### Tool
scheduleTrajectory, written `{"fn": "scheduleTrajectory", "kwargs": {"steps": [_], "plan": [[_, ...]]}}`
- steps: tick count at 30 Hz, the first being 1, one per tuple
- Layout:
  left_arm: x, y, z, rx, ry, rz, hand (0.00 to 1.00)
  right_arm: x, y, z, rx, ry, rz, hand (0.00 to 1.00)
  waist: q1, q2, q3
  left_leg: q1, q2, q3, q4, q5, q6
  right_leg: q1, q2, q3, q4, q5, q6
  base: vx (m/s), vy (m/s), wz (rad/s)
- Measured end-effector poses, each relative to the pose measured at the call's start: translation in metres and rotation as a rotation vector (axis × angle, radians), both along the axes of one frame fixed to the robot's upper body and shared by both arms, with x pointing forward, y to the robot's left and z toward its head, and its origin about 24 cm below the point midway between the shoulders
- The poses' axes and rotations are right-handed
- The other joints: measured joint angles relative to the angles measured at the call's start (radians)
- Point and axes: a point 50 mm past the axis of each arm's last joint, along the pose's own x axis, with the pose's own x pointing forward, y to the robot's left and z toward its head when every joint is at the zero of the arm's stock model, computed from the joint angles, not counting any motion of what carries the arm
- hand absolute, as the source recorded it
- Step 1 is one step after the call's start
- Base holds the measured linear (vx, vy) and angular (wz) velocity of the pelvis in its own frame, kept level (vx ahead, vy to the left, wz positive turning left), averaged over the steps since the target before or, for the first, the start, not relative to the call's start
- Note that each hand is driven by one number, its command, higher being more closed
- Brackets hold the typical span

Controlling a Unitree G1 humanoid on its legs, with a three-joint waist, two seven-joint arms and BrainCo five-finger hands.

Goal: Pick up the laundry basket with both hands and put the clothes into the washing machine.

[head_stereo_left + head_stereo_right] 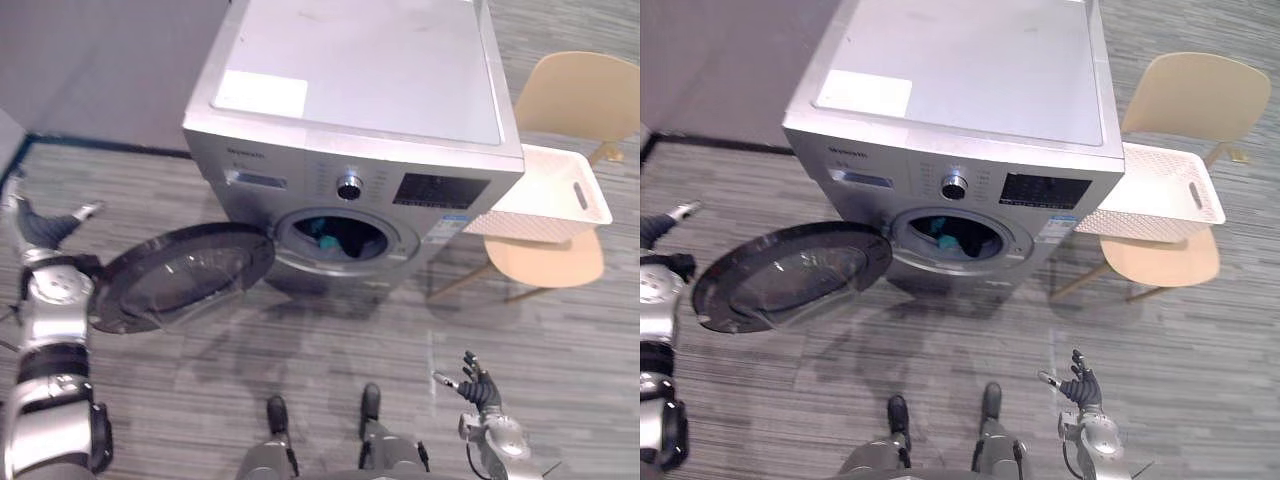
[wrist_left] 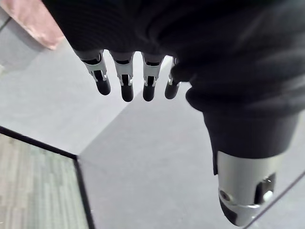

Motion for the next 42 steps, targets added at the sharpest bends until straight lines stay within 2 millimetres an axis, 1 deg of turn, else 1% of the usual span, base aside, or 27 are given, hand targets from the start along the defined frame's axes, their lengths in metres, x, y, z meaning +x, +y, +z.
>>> {"fn": "scheduleTrajectory", "kwargs": {"steps": [1,3,4,6,8,11,12,14,16,19,21,22,23,25,27,28,30,31,33,34,35,36,37,38,39,41,42], "plan": [[0.001,0.002,0.001,-0.01,0.011,0.003,0.0,0.001,0.005,0.001,0.009,-0.01,0.018,0.0,-0.001,-0.008,0.004,-0.012,0.002,-0.001,0.007,0.0,0.0,-0.009,0.001,0.0,0.0,0.003,-0.003,-0.1,-0.054,0.01],[0.003,0.004,-0.004,-0.039,0.067,-0.004,0.0,0.01,0.028,0.015,0.049,-0.093,0.119,0.0,-0.004,-0.028,0.019,-0.061,0.018,-0.006,0.062,-0.02,-0.01,-0.031,0.01,0.0,0.002,0.014,-0.005,-0.1,-0.048,0.02],[0.004,0.004,-0.005,-0.044,0.08,-0.008,0.0,0.012,0.032,0.019,0.059,-0.115,0.136,0.0,-0.003,-0.031,0.025,-0.067,0.023,-0.008,0.075,-0.027,-0.013,-0.031,0.012,0.0,0.002,0.014,-0.005,-0.1,-0.063,0.0],[0.007,0.004,-0.007,-0.069,0.114,-0.037,0.0,0.018,0.046,0.035,0.098,-0.204,0.186,0.0,0.005,-0.035,0.026,-0.125,0.053,-0.017,0.142,-0.054,-0.028,-0.058,0.026,-0.001,0.012,0.017,-0.009,-0.09,-0.063,0.01],[0.009,0.004,-0.007,-0.092,0.127,-0.048,0.0,0.021,0.05,0.043,0.122,-0.245,0.199,0.0,0.015,-0.04,0.036,-0.147,0.073,-0.027,0.176,-0.064,-0.04,-0.066,0.043,-0.001,0.018,0.017,-0.009,-0.04,-0.07,-0.03],[0.008,0.006,-0.016,-0.134,0.177,-0.063,0.0,0.023,0.055,0.051,0.146,-0.29,0.234,0.0,0.023,-0.052,0.046,-0.171,0.108,-0.033,0.213,-0.076,-0.057,-0.071,0.074,0.001,0.018,0.017,-0.009,-0.03,-0.08,-0.07],[0.008,0.007,-0.018,-0.136,0.18,-0.058,0.0,0.023,0.055,0.05,0.151,-0.289,0.233,0.0,0.025,-0.055,0.047,-0.18,0.111,-0.035,0.216,-0.076,-0.058,-0.079,0.08,0.001,0.018,0.017,-0.009,-0.03,-0.076,-0.08],[0.011,0.005,-0.014,-0.127,0.174,-0.066,0.0,0.023,0.051,0.032,0.147,-0.214,0.212,0.0,0.039,-0.054,0.056,-0.182,0.12,-0.04,0.216,-0.07,-0.067,-0.081,0.089,0.0,0.018,0.017,-0.01,-0.01,-0.046,-0.03],[0.013,0.0,-0.02,-0.139,0.174,-0.075,0.0,0.026,0.048,0.019,0.141,-0.149,0.188,0.0,0.047,-0.051,0.059,-0.18,0.122,-0.044,0.219,-0.062,-0.065,-0.077,0.092,-0.003,0.018,0.017,-0.01,0.0,-0.009,0.02],[0.012,-0.013,-0.036,-0.159,0.151,-0.107,0.0,0.03,0.043,0.018,0.118,-0.144,0.149,0.0,0.051,-0.033,0.071,-0.174,0.12,-0.052,0.222,-0.062,-0.065,-0.064,0.087,-0.011,0.018,0.016,-0.009,0.01,0.007,0.1],[0.008,-0.038,-0.064,-0.175,0.131,-0.144,0.0,0.028,0.037,0.012,0.097,-0.109,0.114,0.0,0.069,-0.017,0.078,-0.144,0.101,-0.056,0.202,-0.06,-0.061,-0.038,0.073,-0.02,0.019,0.009,-0.005,0.02,0.045,0.18],[0.007,-0.047,-0.073,-0.194,0.116,-0.158,0.0,0.027,0.035,0.01,0.093,-0.099,0.103,0.0,0.07,-0.011,0.079,-0.135,0.098,-0.058,0.195,-0.058,-0.059,-0.03,0.068,-0.023,0.019,0.006,-0.001,0.04,0.079,0.29],[-0.001,-0.072,-0.095,-0.248,0.084,-0.199,0.0,0.024,0.032,0.005,0.076,-0.074,0.076,0.0,0.075,0.008,0.076,-0.113,0.08,-0.067,0.174,-0.052,-0.05,-0.011,0.052,-0.035,0.021,-0.001,-0.002,0.05,0.094,0.35],[-0.011,-0.1,-0.12,-0.311,0.081,-0.245,0.0,0.02,0.029,0.001,0.062,-0.049,0.065,0.0,0.08,0.034,0.063,-0.095,0.057,-0.078,0.149,-0.04,-0.038,0.003,0.033,-0.051,0.024,-0.009,0.005,0.05,0.09,0.4],[-0.024,-0.147,-0.152,-0.376,0.142,-0.35,0.0,0.014,0.026,-0.007,0.041,-0.001,0.045,0.0,0.096,0.078,0.039,-0.059,0.021,-0.089,0.095,-0.018,-0.022,0.029,0.007,-0.078,0.031,-0.023,0.021,0.06,0.105,0.45],[-0.028,-0.157,-0.16,-0.391,0.167,-0.376,0.0,0.014,0.026,-0.008,0.036,0.009,0.046,0.0,0.098,0.089,0.033,-0.048,0.013,-0.095,0.082,-0.013,-0.018,0.035,0.0,-0.082,0.035,-0.028,0.028,0.05,0.106,0.39],[-0.04,-0.19,-0.182,-0.427,0.271,-0.485,0.0,0.016,0.028,-0.012,0.033,0.043,0.053,0.0,0.098,0.115,0.015,-0.002,-0.017,-0.105,0.034,0.002,-0.009,0.066,-0.027,-0.095,0.039,-0.038,0.041,0.03,0.12,0.27],[-0.042,-0.198,-0.187,-0.431,0.303,-0.514,0.0,0.018,0.029,-0.013,0.034,0.046,0.054,0.0,0.097,0.118,0.01,0.007,-0.023,-0.105,0.021,0.008,-0.005,0.069,-0.032,-0.094,0.04,-0.04,0.044,0.01,0.112,0.12],[-0.044,-0.229,-0.198,-0.445,0.406,-0.663,0.0,0.018,0.032,-0.014,0.033,0.055,0.055,0.0,0.089,0.116,0.006,0.035,-0.039,-0.098,-0.009,0.019,0.004,0.082,-0.046,-0.084,0.04,-0.045,0.053,0.01,0.105,0.0],[-0.046,-0.239,-0.2,-0.454,0.43,-0.709,0.0,0.017,0.032,-0.015,0.034,0.056,0.056,0.0,0.084,0.113,0.003,0.042,-0.044,-0.093,-0.016,0.021,0.006,0.082,-0.049,-0.077,0.04,-0.045,0.053,0.02,0.103,-0.12],[-0.047,-0.253,-0.203,-0.491,0.445,-0.758,0.0,0.018,0.033,-0.015,0.037,0.057,0.056,0.0,0.068,0.109,0.0,0.05,-0.051,-0.083,-0.021,0.022,0.007,0.083,-0.054,-0.064,0.04,-0.044,0.054,0.02,0.083,-0.15],[-0.048,-0.261,-0.205,-0.518,0.449,-0.778,0.0,0.018,0.034,-0.015,0.038,0.058,0.056,0.0,0.06,0.108,-0.002,0.055,-0.053,-0.076,-0.022,0.022,0.008,0.083,-0.057,-0.057,0.04,-0.043,0.055,0.03,0.097,-0.23],[-0.05,-0.276,-0.207,-0.552,0.469,-0.825,0.0,0.019,0.035,-0.015,0.038,0.057,0.062,0.0,0.038,0.107,-0.004,0.067,-0.059,-0.06,-0.026,0.024,0.013,0.087,-0.062,-0.042,0.04,-0.041,0.059,0.03,0.079,-0.33],[-0.048,-0.288,-0.207,-0.581,0.479,-0.864,0.0,0.02,0.036,-0.015,0.04,0.057,0.066,0.0,0.029,0.108,-0.005,0.081,-0.06,-0.042,-0.034,0.024,0.013,0.086,-0.062,-0.024,0.039,-0.039,0.059,0.03,0.067,-0.39],[-0.045,-0.294,-0.205,-0.591,0.479,-0.885,0.0,0.02,0.037,-0.015,0.04,0.057,0.073,0.0,0.023,0.109,-0.005,0.088,-0.06,-0.031,-0.038,0.024,0.012,0.086,-0.062,-0.017,0.039,-0.039,0.059,0.01,0.046,-0.46],[-0.022,-0.314,-0.185,-0.657,0.396,-0.933,0.0,0.022,0.039,-0.014,0.043,0.053,0.081,0.0,-0.018,0.121,-0.012,0.099,-0.059,0.0,-0.047,0.02,0.009,0.075,-0.058,0.01,0.037,-0.033,0.054,0.0,0.018,-0.44],[-0.012,-0.32,-0.174,-0.679,0.352,-0.948,0.0,0.021,0.036,-0.015,0.038,0.06,0.078,0.0,-0.033,0.129,-0.017,0.105,-0.059,0.012,-0.054,0.02,0.009,0.071,-0.056,0.024,0.033,-0.029,0.044,0.02,-0.004,-0.41]]}}
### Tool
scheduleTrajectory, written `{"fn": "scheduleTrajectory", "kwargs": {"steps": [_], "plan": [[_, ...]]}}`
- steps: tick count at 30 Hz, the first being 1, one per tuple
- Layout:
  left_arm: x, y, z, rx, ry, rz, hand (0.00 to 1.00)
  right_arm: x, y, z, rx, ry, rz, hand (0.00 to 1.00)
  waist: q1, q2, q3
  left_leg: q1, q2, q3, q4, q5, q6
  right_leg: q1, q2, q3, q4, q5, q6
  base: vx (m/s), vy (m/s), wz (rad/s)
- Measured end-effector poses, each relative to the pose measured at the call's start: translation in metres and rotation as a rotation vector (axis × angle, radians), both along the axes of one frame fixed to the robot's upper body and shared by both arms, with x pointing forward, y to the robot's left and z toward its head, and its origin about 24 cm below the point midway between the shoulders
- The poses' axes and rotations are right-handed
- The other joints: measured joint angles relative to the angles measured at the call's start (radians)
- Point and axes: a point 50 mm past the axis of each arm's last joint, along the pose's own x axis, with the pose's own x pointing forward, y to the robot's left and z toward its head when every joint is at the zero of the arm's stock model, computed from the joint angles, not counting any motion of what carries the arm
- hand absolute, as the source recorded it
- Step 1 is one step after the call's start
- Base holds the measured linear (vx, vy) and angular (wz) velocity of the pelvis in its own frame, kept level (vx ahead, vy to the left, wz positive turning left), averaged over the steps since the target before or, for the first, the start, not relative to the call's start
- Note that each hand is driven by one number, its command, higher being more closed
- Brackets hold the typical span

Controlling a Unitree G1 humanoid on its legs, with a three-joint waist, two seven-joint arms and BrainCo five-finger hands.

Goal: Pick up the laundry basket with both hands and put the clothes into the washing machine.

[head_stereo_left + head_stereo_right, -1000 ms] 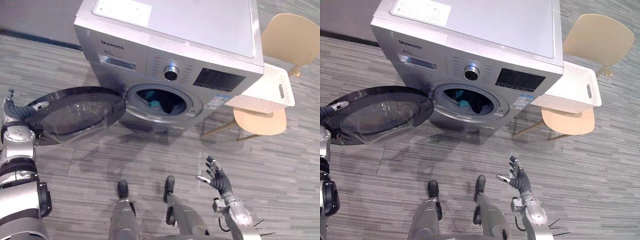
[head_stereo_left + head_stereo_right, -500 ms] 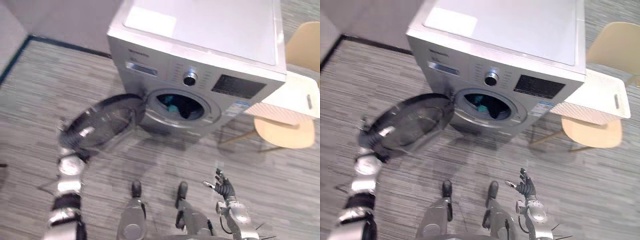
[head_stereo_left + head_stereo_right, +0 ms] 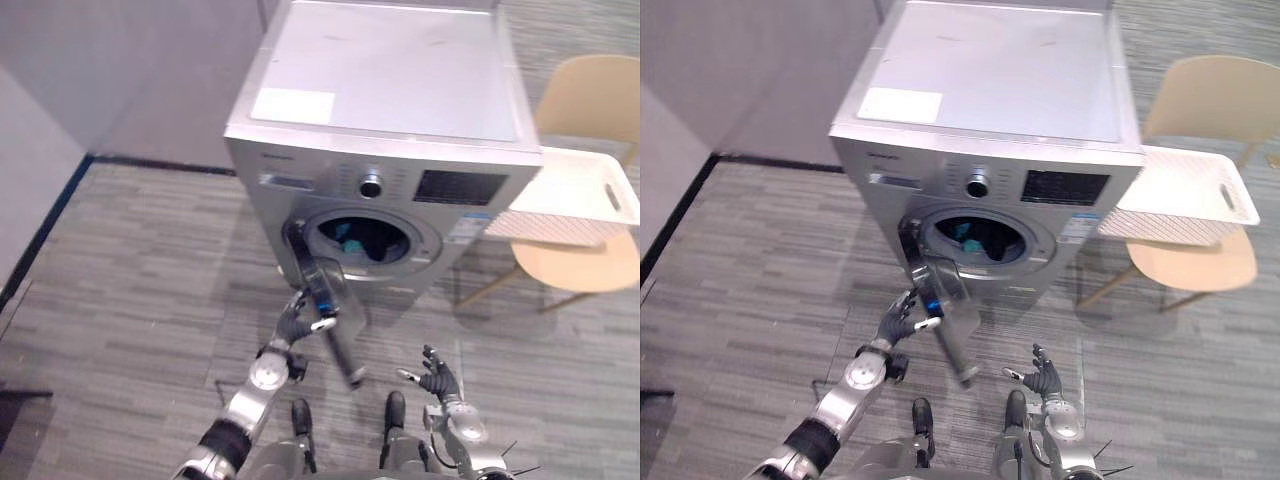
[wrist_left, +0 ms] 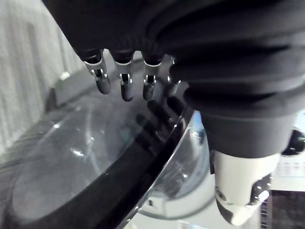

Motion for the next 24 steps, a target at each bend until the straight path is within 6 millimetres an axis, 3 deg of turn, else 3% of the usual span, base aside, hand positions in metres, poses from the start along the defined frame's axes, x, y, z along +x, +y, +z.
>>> {"fn": "scheduleTrajectory", "kwargs": {"steps": [4,6,10,11,14,21,22,24], "plan": [[0.034,-0.03,0.045,-0.123,-0.123,-0.049,0.0,-0.008,-0.015,-0.002,-0.025,0.031,-0.02,0.0,-0.047,0.044,-0.02,0.004,0.006,0.03,-0.019,-0.001,0.0,-0.014,0.011,0.024,-0.022,0.008,-0.002,0.05,-0.023,-0.29],[0.057,-0.041,0.063,-0.106,-0.156,-0.06,0.0,-0.01,-0.021,-0.002,-0.027,0.034,-0.034,0.0,-0.086,0.061,-0.018,0.012,0.015,0.052,-0.019,-0.003,-0.002,-0.016,0.022,0.048,-0.039,0.024,-0.01,0.09,-0.055,-0.39],[0.092,-0.027,0.078,0.054,-0.137,0.016,0.0,0.008,-0.03,0.013,-0.045,-0.038,-0.028,0.0,-0.145,0.079,0.01,-0.034,0.025,0.102,-0.02,-0.004,-0.003,-0.095,0.035,0.105,-0.038,0.044,-0.006,0.06,-0.049,-0.5],[0.106,-0.012,0.093,0.102,-0.162,0.053,0.0,0.016,-0.035,0.02,-0.05,-0.071,-0.036,0.0,-0.153,0.077,0.038,-0.055,0.028,0.128,-0.02,-0.004,-0.003,-0.132,0.042,0.132,-0.038,0.057,-0.006,0.04,-0.033,-0.5],[0.125,0.022,0.125,0.17,-0.224,0.085,0.0,0.017,-0.043,0.026,-0.049,-0.109,-0.078,0.0,-0.159,0.074,0.076,-0.112,0.036,0.152,-0.02,0.002,-0.009,-0.199,0.05,0.157,-0.038,0.075,-0.007,0.03,-0.029,-0.28],[0.127,0.015,0.14,0.164,-0.289,0.062,0.0,0.013,-0.023,0.038,0.012,-0.211,-0.092,0.0,-0.132,0.063,0.087,-0.147,0.06,0.131,-0.021,0.005,-0.026,-0.219,0.066,0.124,-0.038,0.078,-0.014,0.0,-0.025,0.11],[0.124,0.013,0.14,0.164,-0.315,0.066,0.0,0.008,-0.024,0.036,0.008,-0.2,-0.104,0.0,-0.114,0.063,0.087,-0.144,0.063,0.123,-0.021,0.013,-0.03,-0.213,0.067,0.115,-0.036,0.076,-0.018,-0.01,-0.005,0.16],[0.117,0.013,0.134,0.152,-0.331,0.078,0.0,0.005,-0.025,0.034,0.003,-0.188,-0.121,0.0,-0.109,0.063,0.087,-0.133,0.066,0.101,-0.02,0.022,-0.027,-0.189,0.068,0.093,-0.034,0.071,-0.024,0.02,-0.001,0.32]]}}
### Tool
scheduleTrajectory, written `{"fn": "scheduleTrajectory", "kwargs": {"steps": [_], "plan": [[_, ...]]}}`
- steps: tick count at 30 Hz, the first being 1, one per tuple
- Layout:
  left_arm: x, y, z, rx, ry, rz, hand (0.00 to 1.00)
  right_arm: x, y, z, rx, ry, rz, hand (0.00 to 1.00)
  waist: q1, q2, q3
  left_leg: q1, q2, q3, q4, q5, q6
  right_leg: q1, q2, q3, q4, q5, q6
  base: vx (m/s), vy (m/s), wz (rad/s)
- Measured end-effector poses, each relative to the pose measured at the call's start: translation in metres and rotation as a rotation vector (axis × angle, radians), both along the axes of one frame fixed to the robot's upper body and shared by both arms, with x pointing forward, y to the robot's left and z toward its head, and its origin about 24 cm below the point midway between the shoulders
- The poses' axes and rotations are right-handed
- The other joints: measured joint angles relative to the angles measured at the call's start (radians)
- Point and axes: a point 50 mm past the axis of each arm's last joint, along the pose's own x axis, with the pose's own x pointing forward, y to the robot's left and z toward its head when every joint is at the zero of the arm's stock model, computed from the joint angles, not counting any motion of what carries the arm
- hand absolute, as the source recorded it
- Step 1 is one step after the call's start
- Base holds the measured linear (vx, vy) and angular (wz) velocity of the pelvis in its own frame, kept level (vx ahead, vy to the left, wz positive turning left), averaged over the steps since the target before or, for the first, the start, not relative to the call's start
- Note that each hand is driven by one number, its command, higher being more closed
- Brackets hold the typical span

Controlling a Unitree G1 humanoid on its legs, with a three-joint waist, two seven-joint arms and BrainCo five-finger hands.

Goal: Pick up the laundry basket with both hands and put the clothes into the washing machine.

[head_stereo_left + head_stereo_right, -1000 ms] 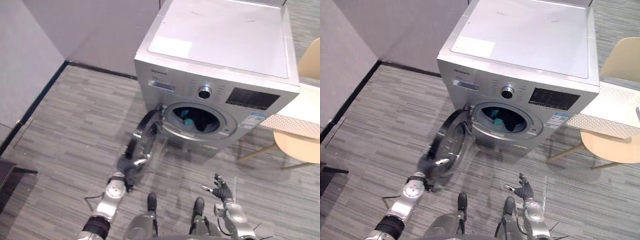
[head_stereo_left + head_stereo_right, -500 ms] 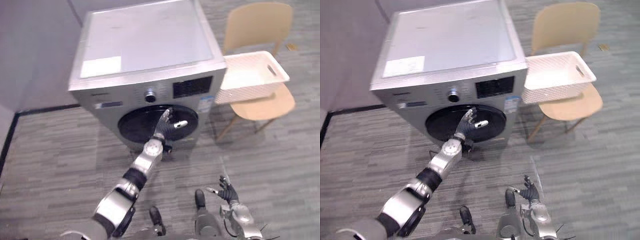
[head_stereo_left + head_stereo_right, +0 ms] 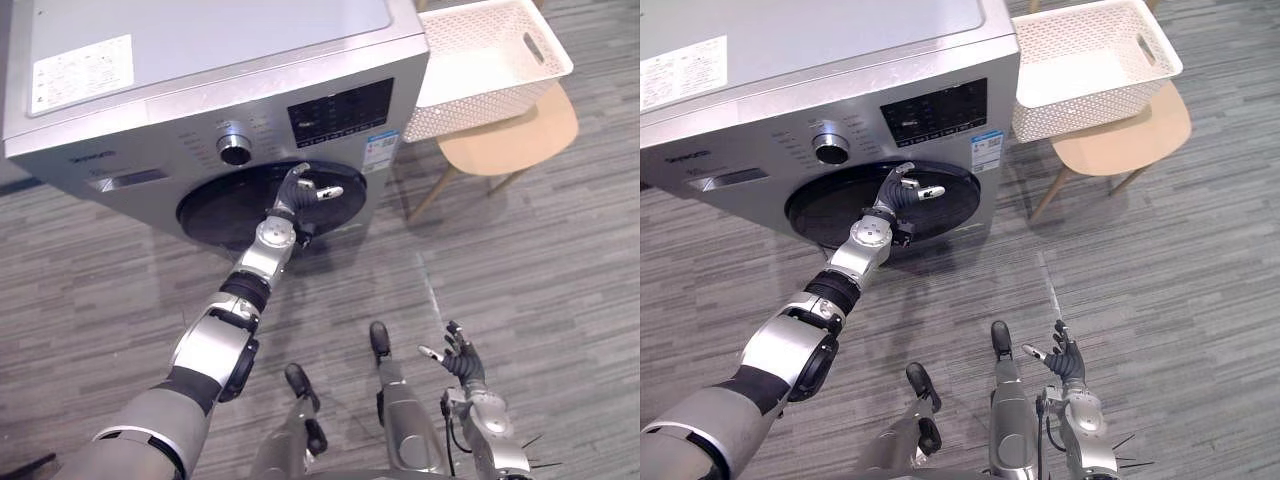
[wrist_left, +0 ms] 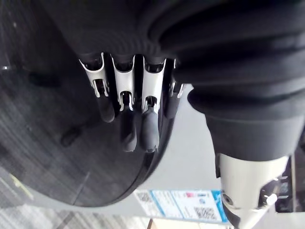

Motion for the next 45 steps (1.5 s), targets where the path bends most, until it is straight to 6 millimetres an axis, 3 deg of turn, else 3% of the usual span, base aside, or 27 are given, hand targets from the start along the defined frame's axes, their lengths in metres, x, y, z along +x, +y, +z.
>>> {"fn": "scheduleTrajectory", "kwargs": {"steps": [2,4,6,10,12,16,17,19,20,22,24,26,28,29,30,31,32,33,34,35,36,38,40,42,43,44,45], "plan": [[-0.022,-0.002,-0.026,-0.036,0.003,-0.009,0.0,-0.007,-0.001,-0.008,0.006,0.036,-0.029,0.0,0.003,0.0,0.0,0.037,0.004,-0.037,0.001,0.005,-0.004,0.06,0.001,-0.043,0.0,-0.02,-0.009,0.07,0.004,0.57],[-0.056,-0.004,-0.061,-0.084,0.051,-0.029,0.0,-0.016,-0.004,-0.021,0.01,0.103,-0.066,0.0,0.033,0.002,-0.01,0.062,0.007,-0.08,0.001,0.005,-0.005,0.114,0.001,-0.09,0.001,-0.041,-0.009,0.07,0.003,0.63],[-0.08,0.002,-0.085,-0.139,0.107,-0.016,0.0,-0.017,-0.004,-0.027,0.004,0.135,-0.067,0.0,0.066,0.0,-0.014,0.063,0.006,-0.111,0.001,0.007,-0.006,0.133,0.001,-0.12,-0.001,-0.047,-0.005,0.04,0.0,0.48],[-0.135,0.014,-0.134,-0.231,0.271,0.018,0.0,-0.016,0.0,-0.033,-0.006,0.175,-0.048,0.0,0.086,-0.001,-0.021,0.103,-0.006,-0.18,0.005,0.008,-0.01,0.219,-0.008,-0.192,-0.005,-0.072,0.001,0.05,0.022,0.61],[-0.171,0.022,-0.167,-0.255,0.405,0.041,0.0,-0.021,0.006,-0.041,-0.008,0.227,-0.02,0.0,0.127,-0.01,-0.054,0.113,-0.012,-0.222,0.042,-0.011,-0.004,0.275,-0.017,-0.239,-0.004,-0.09,0.007,0.05,0.04,0.61],[-0.199,0.042,-0.202,-0.262,0.564,0.15,0.0,-0.015,0.014,-0.043,-0.024,0.243,0.032,0.0,0.148,-0.016,-0.059,0.085,-0.029,-0.294,0.112,-0.033,0.007,0.336,-0.03,-0.33,0.007,-0.118,0.017,-0.05,0.059,0.82],[-0.209,0.054,-0.216,-0.256,0.633,0.218,0.0,-0.014,0.016,-0.043,-0.028,0.247,0.042,0.0,0.154,-0.016,-0.066,0.051,-0.019,-0.256,0.147,-0.061,0.032,0.35,-0.043,-0.395,0.019,-0.136,0.029,-0.06,0.057,1.13],[-0.218,0.065,-0.227,-0.259,0.684,0.283,0.0,-0.013,0.013,-0.043,-0.034,0.25,0.039,0.0,0.153,-0.015,-0.072,0.028,0.01,-0.144,0.168,-0.065,0.039,0.354,-0.059,-0.455,0.033,-0.153,0.038,-0.01,0.076,1.15],[-0.227,0.076,-0.233,-0.261,0.719,0.339,0.0,-0.015,0.011,-0.045,-0.043,0.27,0.039,0.0,0.158,-0.017,-0.072,0.021,0.034,-0.029,0.186,-0.065,0.04,0.352,-0.071,-0.482,0.04,-0.157,0.044,0.06,0.092,0.64],[-0.241,0.089,-0.241,-0.255,0.765,0.403,0.0,-0.011,0.007,-0.043,-0.057,0.272,0.044,0.0,0.163,-0.019,-0.072,0.005,0.046,0.025,0.214,-0.069,0.046,0.352,-0.093,-0.501,0.061,-0.166,0.057,0.08,0.118,0.5],[-0.259,0.107,-0.246,-0.212,0.8,0.457,0.0,-0.008,0.013,-0.043,-0.062,0.272,0.073,0.0,0.187,-0.042,-0.077,-0.002,0.023,0.023,0.254,-0.111,0.06,0.359,-0.126,-0.499,0.067,-0.173,0.068,0.12,0.14,0.18],[-0.267,0.114,-0.247,-0.21,0.815,0.489,0.0,-0.004,0.014,-0.041,-0.073,0.262,0.095,0.0,0.188,-0.045,-0.077,-0.025,0.008,0.01,0.313,-0.158,0.067,0.374,-0.139,-0.509,0.072,-0.186,0.085,0.13,0.146,0.27],[-0.279,0.119,-0.25,-0.219,0.833,0.53,0.0,0.0,0.016,-0.04,-0.084,0.256,0.115,0.0,0.191,-0.053,-0.078,-0.066,0.005,-0.017,0.455,-0.261,0.084,0.387,-0.175,-0.528,0.145,-0.241,0.146,0.16,0.192,0.35],[-0.281,0.121,-0.25,-0.217,0.836,0.537,0.0,0.0,0.018,-0.04,-0.089,0.256,0.128,0.0,0.192,-0.051,-0.079,-0.073,0.004,-0.023,0.49,-0.288,0.087,0.385,-0.192,-0.528,0.187,-0.263,0.154,0.19,0.202,0.41],[-0.284,0.124,-0.25,-0.213,0.84,0.549,0.0,-0.002,0.018,-0.041,-0.098,0.266,0.143,0.0,0.191,-0.062,-0.087,-0.078,-0.015,-0.053,0.533,-0.339,0.099,0.365,-0.255,-0.525,0.336,-0.304,0.156,0.25,0.204,0.48],[-0.285,0.123,-0.251,-0.215,0.842,0.549,0.0,-0.002,0.018,-0.041,-0.102,0.267,0.149,0.0,0.19,-0.066,-0.09,-0.077,-0.029,-0.069,0.543,-0.354,0.107,0.33,-0.29,-0.506,0.444,-0.307,0.144,0.37,0.295,0.79],[-0.284,0.121,-0.251,-0.221,0.84,0.547,0.0,-0.001,0.021,-0.041,-0.105,0.266,0.176,0.0,0.183,-0.053,-0.092,-0.052,-0.049,-0.114,0.544,-0.361,0.121,0.234,-0.322,-0.404,0.672,-0.25,0.055,0.36,0.251,0.69],[-0.283,0.122,-0.25,-0.218,0.836,0.547,0.0,-0.001,0.023,-0.041,-0.103,0.267,0.18,0.0,0.183,-0.056,-0.091,-0.042,-0.051,-0.134,0.542,-0.365,0.127,0.194,-0.32,-0.351,0.756,-0.217,0.035,0.4,0.196,1.03],[-0.277,0.125,-0.247,-0.209,0.813,0.544,0.0,-0.001,0.028,-0.042,-0.092,0.269,0.196,0.0,0.176,-0.047,-0.083,-0.02,-0.049,-0.197,0.535,-0.371,0.135,0.141,-0.253,-0.268,0.875,-0.321,0.062,0.41,0.055,1.28],[-0.27,0.124,-0.244,-0.213,0.788,0.539,0.0,-0.001,0.032,-0.042,-0.09,0.267,0.209,0.0,0.176,-0.055,-0.078,0.028,-0.058,-0.26,0.495,-0.372,0.138,0.108,-0.17,-0.242,0.893,-0.418,0.03,0.52,0.019,1.58],[-0.261,0.124,-0.24,-0.215,0.76,0.537,0.0,0.001,0.032,-0.04,-0.093,0.256,0.214,0.0,0.178,-0.057,-0.076,0.069,-0.069,-0.306,0.459,-0.372,0.138,0.079,-0.115,-0.237,0.863,-0.451,-0.005,0.46,-0.006,1.32],[-0.252,0.119,-0.238,-0.237,0.738,0.536,0.0,0.009,0.03,-0.032,-0.106,0.209,0.214,0.0,0.173,-0.052,-0.073,0.133,-0.086,-0.371,0.419,-0.374,0.141,-0.001,-0.039,-0.209,0.766,-0.464,-0.015,0.47,-0.041,1.46],[-0.239,0.113,-0.234,-0.252,0.709,0.518,0.0,0.017,0.025,-0.024,-0.129,0.169,0.216,0.0,0.152,-0.049,-0.056,0.19,-0.11,-0.474,0.395,-0.378,0.144,-0.077,0.005,-0.146,0.591,-0.42,-0.003,0.51,-0.127,1.92],[-0.225,0.107,-0.227,-0.26,0.654,0.504,0.0,0.015,0.018,-0.024,-0.146,0.177,0.214,0.0,0.147,-0.069,-0.028,0.277,-0.126,-0.58,0.377,-0.404,0.103,-0.093,0.002,-0.059,0.331,-0.251,0.017,0.53,-0.258,2.03],[-0.226,0.106,-0.227,-0.263,0.651,0.504,0.0,0.013,0.017,-0.025,-0.149,0.184,0.213,0.0,0.143,-0.07,-0.029,0.293,-0.127,-0.6,0.378,-0.417,0.097,-0.097,-0.007,-0.055,0.348,-0.204,0.011,0.55,-0.358,1.97],[-0.229,0.101,-0.229,-0.273,0.66,0.498,0.0,0.009,0.013,-0.027,-0.159,0.204,0.211,0.0,0.131,-0.05,-0.04,0.315,-0.1,-0.659,0.392,-0.44,0.069,-0.102,-0.005,-0.06,0.434,-0.135,-0.031,0.47,-0.309,1.32],[-0.232,0.098,-0.231,-0.28,0.669,0.499,0.0,0.012,0.012,-0.025,-0.168,0.197,0.216,0.0,0.14,-0.031,-0.041,0.306,-0.083,-0.669,0.413,-0.438,0.063,-0.102,-0.003,-0.091,0.461,-0.17,-0.041,0.57,-0.358,1.2]]}}
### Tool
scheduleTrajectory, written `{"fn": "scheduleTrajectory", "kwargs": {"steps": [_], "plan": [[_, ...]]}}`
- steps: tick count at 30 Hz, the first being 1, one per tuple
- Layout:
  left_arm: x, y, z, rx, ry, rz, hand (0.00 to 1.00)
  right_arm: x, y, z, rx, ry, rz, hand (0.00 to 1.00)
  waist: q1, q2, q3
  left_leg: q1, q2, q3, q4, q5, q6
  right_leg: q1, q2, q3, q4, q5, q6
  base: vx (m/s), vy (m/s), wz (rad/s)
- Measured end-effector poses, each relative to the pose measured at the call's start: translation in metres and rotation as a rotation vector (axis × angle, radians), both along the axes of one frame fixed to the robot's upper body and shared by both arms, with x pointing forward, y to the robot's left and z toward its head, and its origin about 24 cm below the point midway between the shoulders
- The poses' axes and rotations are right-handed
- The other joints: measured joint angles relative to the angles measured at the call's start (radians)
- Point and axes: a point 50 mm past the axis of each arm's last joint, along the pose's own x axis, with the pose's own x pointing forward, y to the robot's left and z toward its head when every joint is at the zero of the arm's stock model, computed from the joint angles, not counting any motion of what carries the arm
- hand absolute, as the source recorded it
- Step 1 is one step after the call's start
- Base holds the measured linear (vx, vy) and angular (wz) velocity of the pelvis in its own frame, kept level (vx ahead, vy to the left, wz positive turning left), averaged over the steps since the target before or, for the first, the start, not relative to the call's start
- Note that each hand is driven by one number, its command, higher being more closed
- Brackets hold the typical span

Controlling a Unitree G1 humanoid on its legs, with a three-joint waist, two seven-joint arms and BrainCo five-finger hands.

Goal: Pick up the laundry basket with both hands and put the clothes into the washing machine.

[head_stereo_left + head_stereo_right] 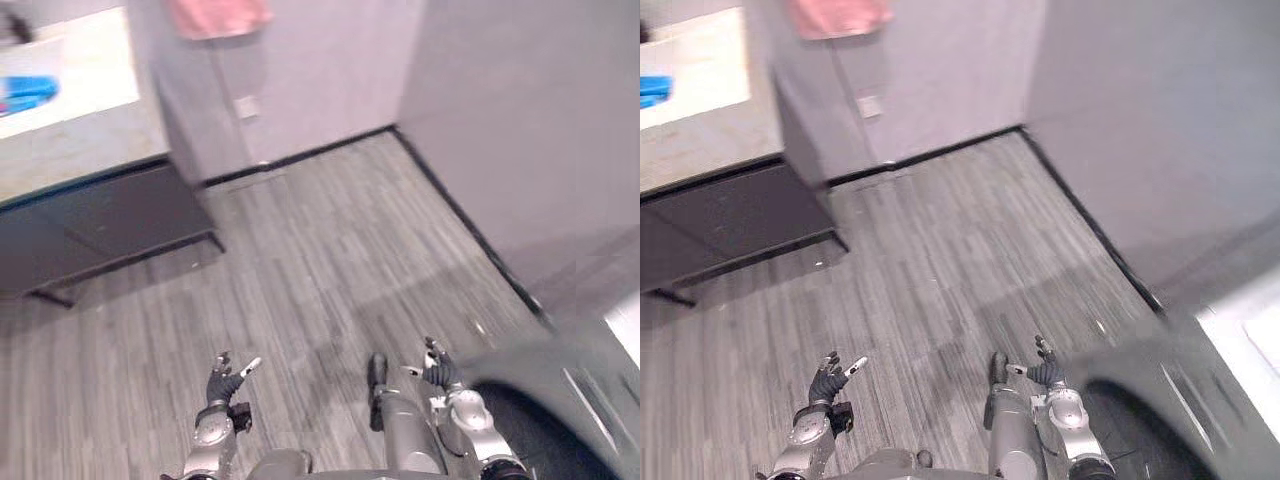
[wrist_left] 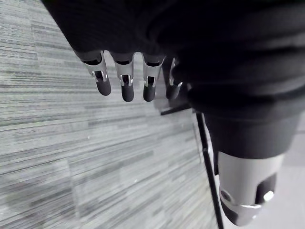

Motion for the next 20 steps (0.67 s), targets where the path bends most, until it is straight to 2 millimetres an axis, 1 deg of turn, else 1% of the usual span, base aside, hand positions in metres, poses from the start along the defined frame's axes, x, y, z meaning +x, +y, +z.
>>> {"fn": "scheduleTrajectory", "kwargs": {"steps": [1,2,3,4,5,6,7,8,9,10,11,12,13,14,15,17,18,19,20], "plan": [[-0.004,0.0,-0.001,-0.003,0.007,0.005,0.0,0.006,0.002,0.003,0.0,-0.016,0.007,0.0,0.014,0.011,-0.002,-0.037,0.024,0.017,0.064,0.024,-0.041,0.004,0.009,-0.033,0.021,-0.024,-0.031,0.63,-0.39,0.7],[-0.007,0.0,-0.003,-0.01,0.015,0.023,0.0,0.01,0.007,0.005,0.013,-0.029,0.012,0.0,0.02,0.016,0.0,-0.102,0.048,0.06,0.212,0.075,-0.12,0.048,0.034,-0.076,0.014,-0.06,-0.057,0.61,-0.378,0.63],[-0.01,0.0,-0.004,-0.014,0.02,0.032,0.0,0.01,0.009,0.004,0.018,-0.028,0.013,0.0,0.021,0.019,0.002,-0.133,0.066,0.087,0.297,0.111,-0.132,0.083,0.05,-0.093,-0.001,-0.069,-0.067,0.57,-0.356,0.48],[-0.017,-0.001,-0.006,-0.021,0.03,0.04,0.0,0.007,0.016,0.002,0.035,-0.02,0.02,0.0,0.041,0.014,0.008,-0.214,0.143,0.198,0.523,0.183,-0.116,0.191,0.094,-0.114,-0.068,-0.087,-0.092,0.36,-0.212,0.18],[-0.017,-0.001,-0.005,-0.022,0.029,0.037,0.0,0.007,0.017,0.001,0.039,-0.019,0.019,0.0,0.048,0.01,0.01,-0.233,0.169,0.243,0.58,0.176,-0.106,0.222,0.106,-0.117,-0.085,-0.09,-0.097,0.41,-0.242,0.13],[-0.016,-0.003,-0.004,-0.025,0.021,0.034,0.0,0.007,0.022,0.001,0.055,-0.021,0.018,0.0,0.061,-0.005,0.01,-0.277,0.207,0.323,0.661,0.157,-0.084,0.281,0.111,-0.14,-0.118,-0.093,-0.102,0.31,-0.184,0.19],[-0.014,-0.005,-0.003,-0.026,0.012,0.027,0.0,0.006,0.021,0.001,0.056,-0.022,0.011,0.0,0.064,-0.016,0.006,-0.306,0.218,0.368,0.655,0.149,-0.072,0.31,0.107,-0.15,-0.143,-0.092,-0.103,0.36,-0.208,0.42],[-0.007,-0.007,0.001,-0.029,-0.015,0.017,0.0,0.005,0.019,0.001,0.057,-0.024,-0.003,0.0,0.062,-0.027,0.003,-0.337,0.219,0.413,0.602,0.143,-0.063,0.353,0.098,-0.171,-0.185,-0.092,-0.102,0.34,-0.175,0.53],[-0.001,-0.008,0.005,-0.03,-0.042,0.015,0.0,0.004,0.016,0.001,0.056,-0.024,-0.016,0.0,0.061,-0.027,0.003,-0.351,0.226,0.444,0.521,0.142,-0.062,0.386,0.096,-0.197,-0.219,-0.09,-0.1,0.37,-0.155,0.63],[0.005,-0.008,0.008,-0.027,-0.063,0.01,0.0,0.004,0.012,0.001,0.057,-0.025,-0.035,0.0,0.058,-0.025,0.003,-0.36,0.231,0.472,0.406,0.142,-0.063,0.409,0.096,-0.221,-0.236,-0.09,-0.099,0.32,-0.077,0.69],[0.01,-0.008,0.011,-0.024,-0.077,0.005,0.0,0.002,0.009,0.0,0.058,-0.021,-0.053,0.0,0.052,-0.025,0.003,-0.366,0.223,0.483,0.259,0.15,-0.076,0.429,0.093,-0.25,-0.24,-0.09,-0.099,0.23,-0.008,0.59],[0.011,-0.007,0.011,-0.022,-0.08,0.004,0.0,0.002,0.008,0.0,0.058,-0.022,-0.058,0.0,0.048,-0.027,0.004,-0.365,0.214,0.479,0.196,0.158,-0.088,0.435,0.091,-0.256,-0.241,-0.09,-0.098,0.2,0.049,0.49],[0.012,-0.007,0.012,-0.021,-0.081,-0.002,0.0,-0.001,0.006,-0.001,0.056,-0.015,-0.068,0.0,0.044,-0.025,0.004,-0.344,0.195,0.472,0.063,0.203,-0.12,0.446,0.089,-0.267,-0.239,-0.094,-0.091,0.19,0.098,0.23],[0.011,-0.007,0.011,-0.023,-0.08,-0.008,0.0,-0.002,0.002,-0.001,0.047,-0.014,-0.074,0.0,0.045,-0.018,0.001,-0.327,0.184,0.474,-0.018,0.309,-0.112,0.459,0.094,-0.264,-0.237,-0.11,-0.066,0.23,0.162,0.08],[0.007,-0.006,0.009,-0.022,-0.067,-0.021,0.0,-0.004,0.0,-0.002,0.042,-0.007,-0.082,0.0,0.045,0.0,-0.005,-0.303,0.186,0.474,-0.063,0.355,-0.07,0.476,0.109,-0.253,-0.236,-0.132,-0.038,0.19,0.159,0.05],[0.007,0.002,0.011,0.012,-0.065,-0.039,0.0,-0.005,0.002,-0.002,0.049,-0.006,-0.083,0.0,0.045,-0.027,-0.007,-0.268,0.156,0.482,-0.123,0.372,-0.065,0.47,0.072,-0.242,-0.216,-0.136,-0.031,0.16,0.135,0.08],[0.004,0.009,0.011,0.04,-0.055,-0.059,0.0,-0.007,0.003,-0.004,0.038,0.002,-0.073,0.0,0.046,-0.04,-0.014,-0.244,0.128,0.495,-0.155,0.378,-0.057,0.474,0.045,-0.233,-0.211,-0.147,-0.014,0.12,0.127,0.01],[0.003,0.012,0.011,0.049,-0.051,-0.063,0.0,-0.007,0.003,-0.004,0.035,0.005,-0.071,0.0,0.047,-0.043,-0.017,-0.235,0.12,0.503,-0.165,0.378,-0.056,0.476,0.036,-0.225,-0.211,-0.151,-0.008,0.1,0.143,-0.09],[-0.001,0.02,0.011,0.071,-0.039,-0.065,0.0,-0.007,0.003,-0.005,0.03,0.009,-0.065,0.0,0.047,-0.045,-0.018,-0.215,0.104,0.517,-0.187,0.382,-0.051,0.479,0.022,-0.209,-0.212,-0.154,0.0,0.06,0.082,-0.12]]}}
